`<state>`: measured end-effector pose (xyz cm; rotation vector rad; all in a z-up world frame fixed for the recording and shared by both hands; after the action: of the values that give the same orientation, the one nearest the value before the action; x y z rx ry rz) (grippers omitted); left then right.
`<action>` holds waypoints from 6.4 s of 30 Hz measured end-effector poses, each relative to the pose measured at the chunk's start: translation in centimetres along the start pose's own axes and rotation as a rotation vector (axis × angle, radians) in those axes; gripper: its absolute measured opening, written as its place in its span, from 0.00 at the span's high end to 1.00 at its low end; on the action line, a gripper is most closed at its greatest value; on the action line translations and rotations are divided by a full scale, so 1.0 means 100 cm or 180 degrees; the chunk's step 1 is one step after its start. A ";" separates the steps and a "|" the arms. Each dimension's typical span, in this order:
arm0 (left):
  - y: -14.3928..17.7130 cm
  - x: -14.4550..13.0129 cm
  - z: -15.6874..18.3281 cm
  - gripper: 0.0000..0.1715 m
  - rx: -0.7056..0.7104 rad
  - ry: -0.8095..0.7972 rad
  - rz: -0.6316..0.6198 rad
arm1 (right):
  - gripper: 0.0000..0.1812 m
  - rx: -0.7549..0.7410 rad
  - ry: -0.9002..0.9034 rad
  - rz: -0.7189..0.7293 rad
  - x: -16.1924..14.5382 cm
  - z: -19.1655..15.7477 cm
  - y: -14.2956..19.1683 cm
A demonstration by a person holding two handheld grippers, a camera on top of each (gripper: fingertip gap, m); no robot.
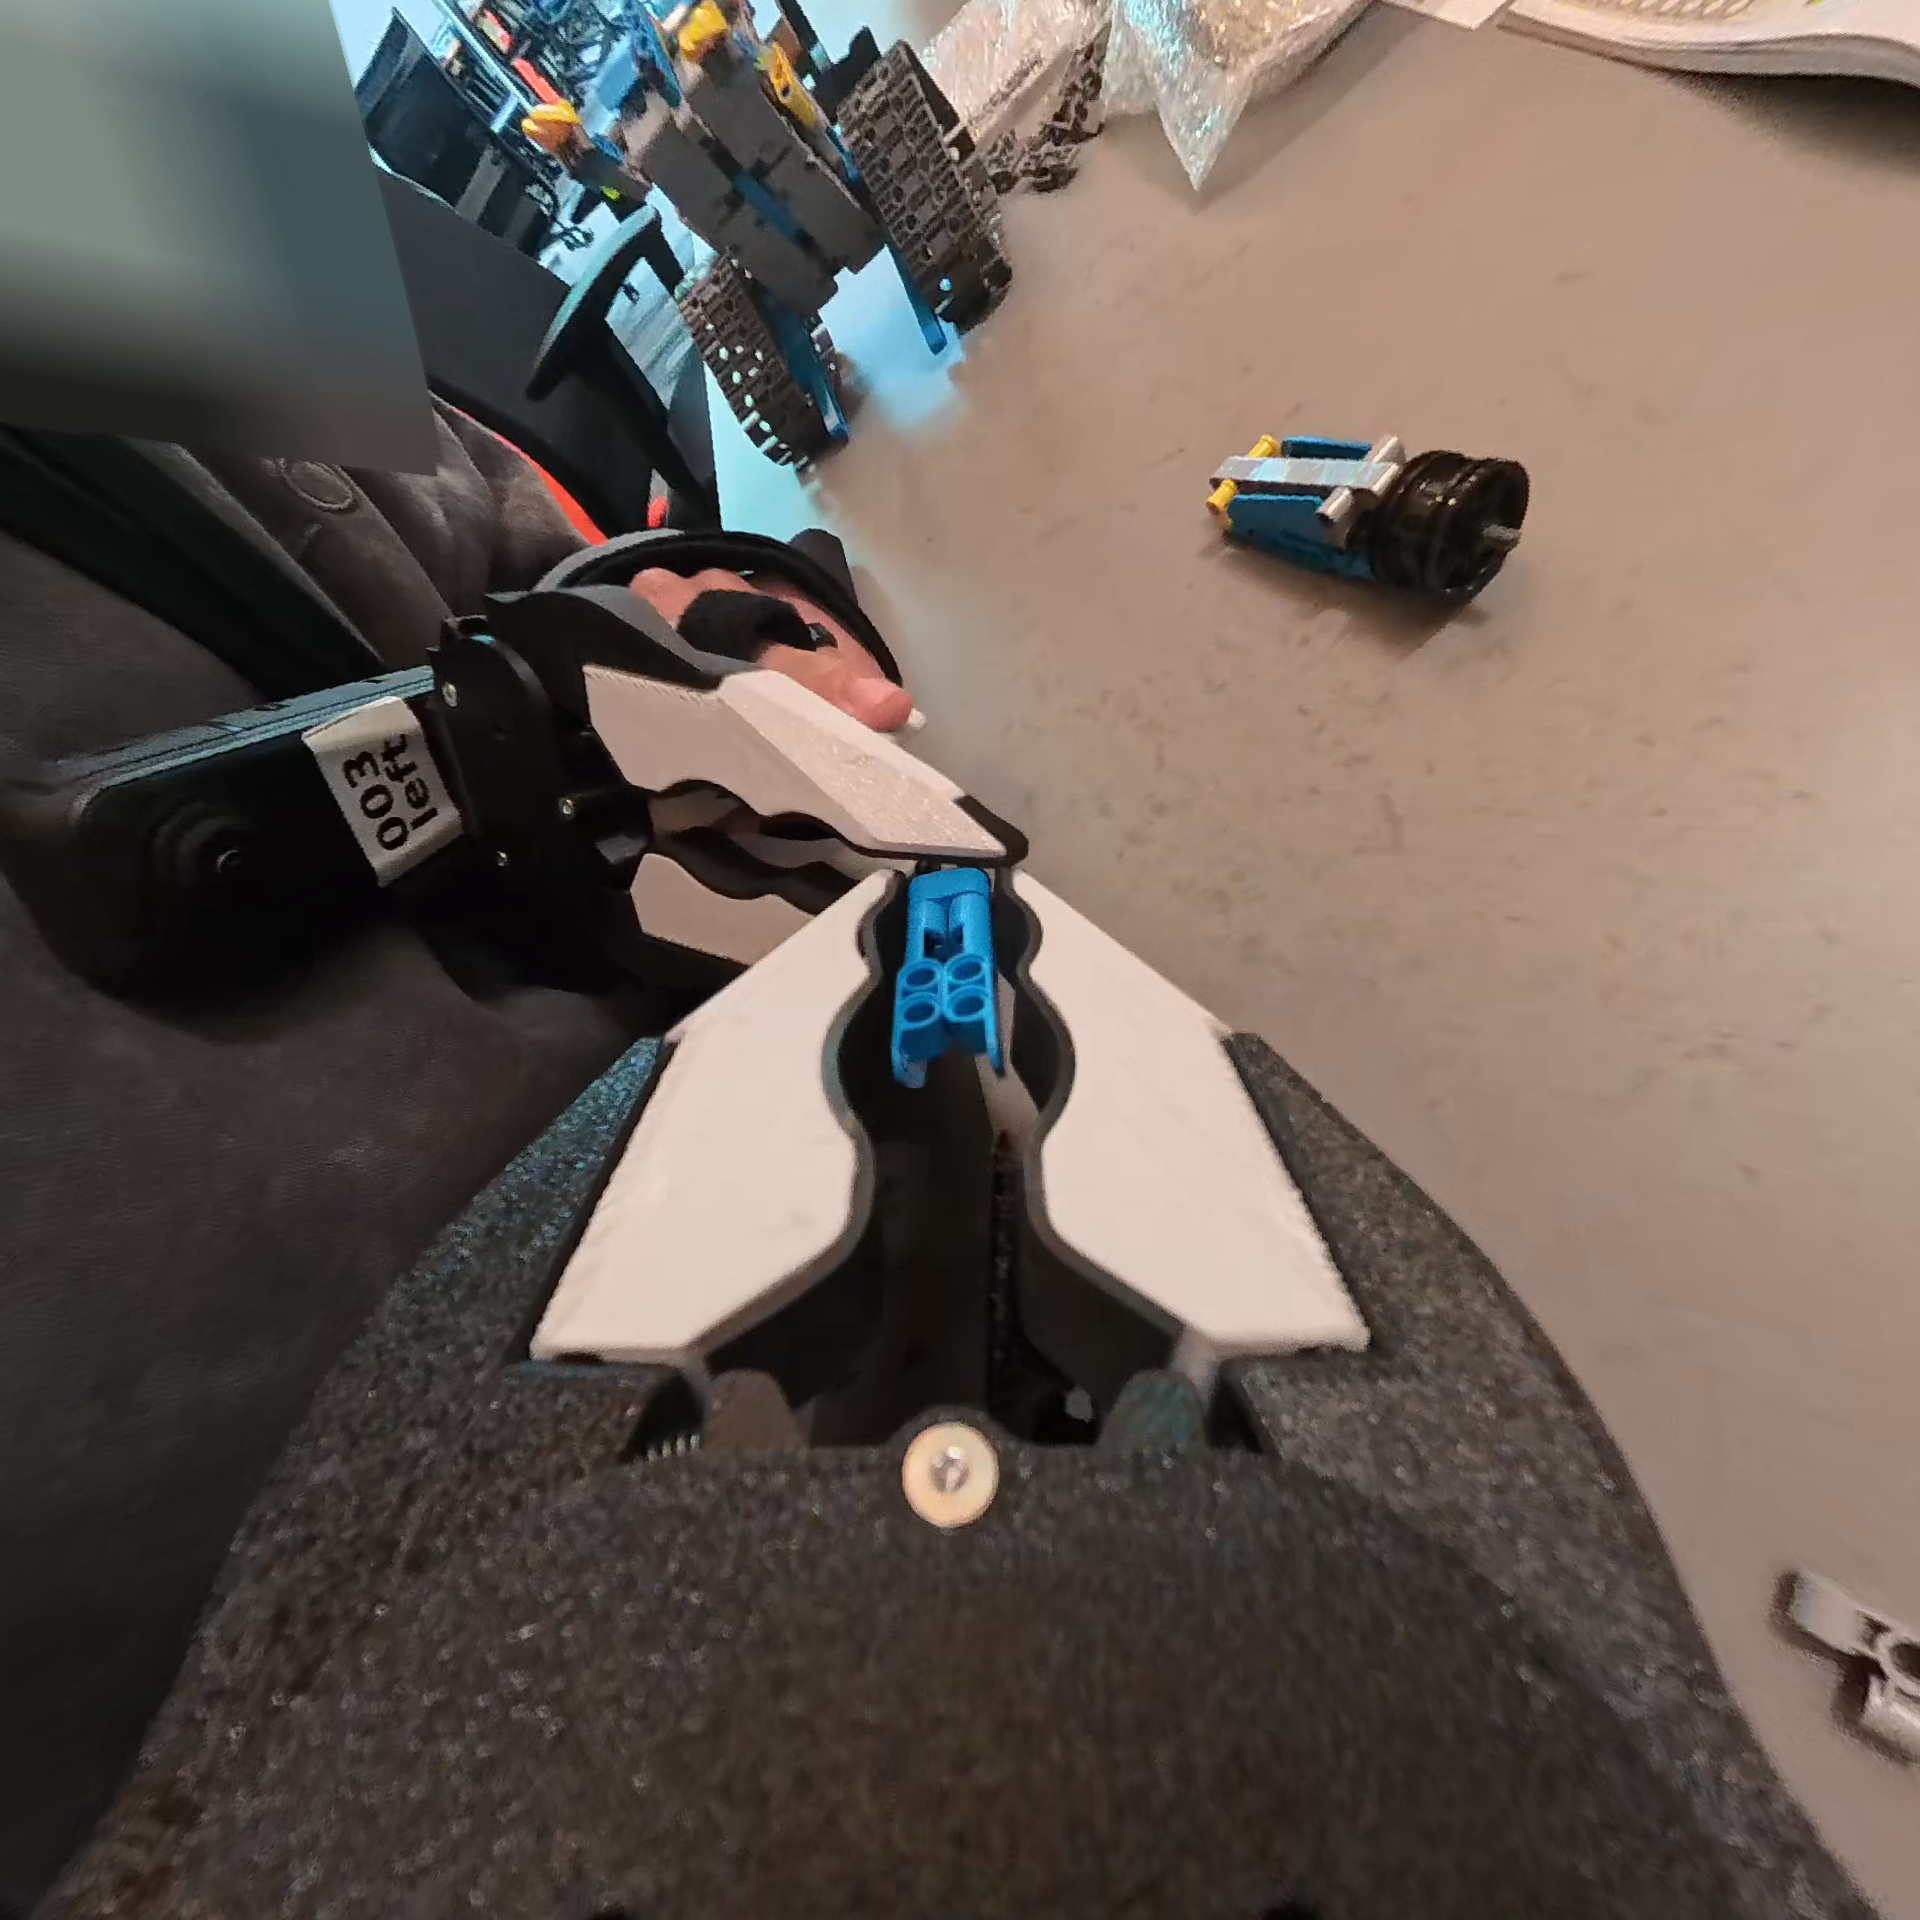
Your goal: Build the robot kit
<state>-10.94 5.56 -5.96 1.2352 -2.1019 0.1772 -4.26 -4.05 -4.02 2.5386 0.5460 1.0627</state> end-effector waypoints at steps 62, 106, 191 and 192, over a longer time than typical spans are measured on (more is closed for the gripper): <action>-0.015 -0.018 0.029 0.96 -0.0895 0.0043 -0.0451 | 0.92 -0.2055 0.0866 -0.2568 -0.008 0.027 -0.005; 0.005 -0.076 -0.082 0.96 -0.0944 0.4378 0.1056 | 0.81 0.0031 0.0390 0.1223 0.118 0.017 0.042; 0.008 -0.111 -0.074 0.99 -0.2209 0.5100 0.1078 | 0.95 0.0873 0.0266 0.0379 0.062 0.035 -0.053; 0.008 -0.111 -0.074 0.98 -0.2193 0.5103 0.1071 | 0.95 0.0845 0.0316 0.0383 0.062 0.034 -0.053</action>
<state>-4.42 17.22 -7.03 0.0621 -0.7429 0.3760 1.11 2.95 -4.87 2.7898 0.6028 1.2374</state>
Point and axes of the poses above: each gripper's, where its closed fingertips meet, y back along the fingers, x out of its top, z = x × y across the jaws, the point moved 8 cm from there along y, back along the fingers, and after that the axes turned 8 degrees about -y, right-handed, at the moved point
